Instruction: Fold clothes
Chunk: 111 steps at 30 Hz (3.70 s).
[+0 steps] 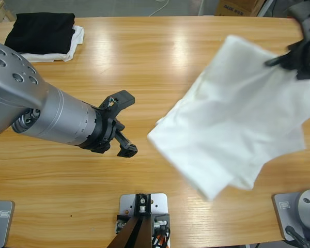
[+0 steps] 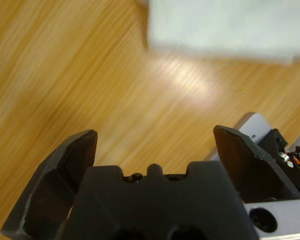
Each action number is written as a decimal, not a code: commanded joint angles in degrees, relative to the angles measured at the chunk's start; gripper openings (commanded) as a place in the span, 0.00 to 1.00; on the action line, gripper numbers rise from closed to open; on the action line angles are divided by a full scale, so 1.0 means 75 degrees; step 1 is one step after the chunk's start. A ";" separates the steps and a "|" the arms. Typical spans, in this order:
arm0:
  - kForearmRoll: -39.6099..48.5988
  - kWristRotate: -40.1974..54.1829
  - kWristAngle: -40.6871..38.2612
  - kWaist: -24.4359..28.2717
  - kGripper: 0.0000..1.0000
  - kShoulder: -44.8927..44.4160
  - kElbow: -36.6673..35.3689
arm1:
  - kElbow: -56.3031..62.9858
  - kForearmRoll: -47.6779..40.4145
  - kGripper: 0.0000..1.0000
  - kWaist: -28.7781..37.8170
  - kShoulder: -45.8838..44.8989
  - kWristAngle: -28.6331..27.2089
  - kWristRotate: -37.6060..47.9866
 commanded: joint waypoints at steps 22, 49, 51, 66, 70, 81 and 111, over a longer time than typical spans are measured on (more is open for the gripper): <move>-0.0226 -0.0051 0.0011 -0.0035 0.91 0.0033 0.0387 | 0.1669 -0.1620 0.00 0.4892 0.2407 0.1155 0.1920; -0.0245 -0.0062 -0.0012 -0.0049 0.91 0.0064 0.0526 | 0.1036 0.2317 0.99 0.5035 0.2210 0.2373 0.7156; -0.0243 -0.0062 -0.0010 -0.0049 0.91 0.0087 0.0540 | 0.0848 0.2833 1.00 0.5035 0.1957 0.2265 0.7383; 0.2033 0.2059 -0.0422 0.0094 0.93 0.0713 -0.3210 | 0.0321 0.2601 1.00 -0.0072 -0.2365 0.4879 0.3507; 0.3828 0.3624 -0.0854 0.0047 0.92 0.2522 -0.6454 | 0.0888 0.1966 1.00 -0.0965 -0.1850 0.4940 0.2832; 0.5373 0.3524 -0.0997 -0.0698 0.76 0.4817 -0.9491 | 0.1664 0.1199 0.10 -0.0965 -0.1266 0.5094 0.3090; 0.7412 -0.1047 -0.0973 -0.1469 1.00 0.7842 -1.4507 | 0.1948 0.1192 1.00 -0.0965 -0.2236 0.4698 0.3324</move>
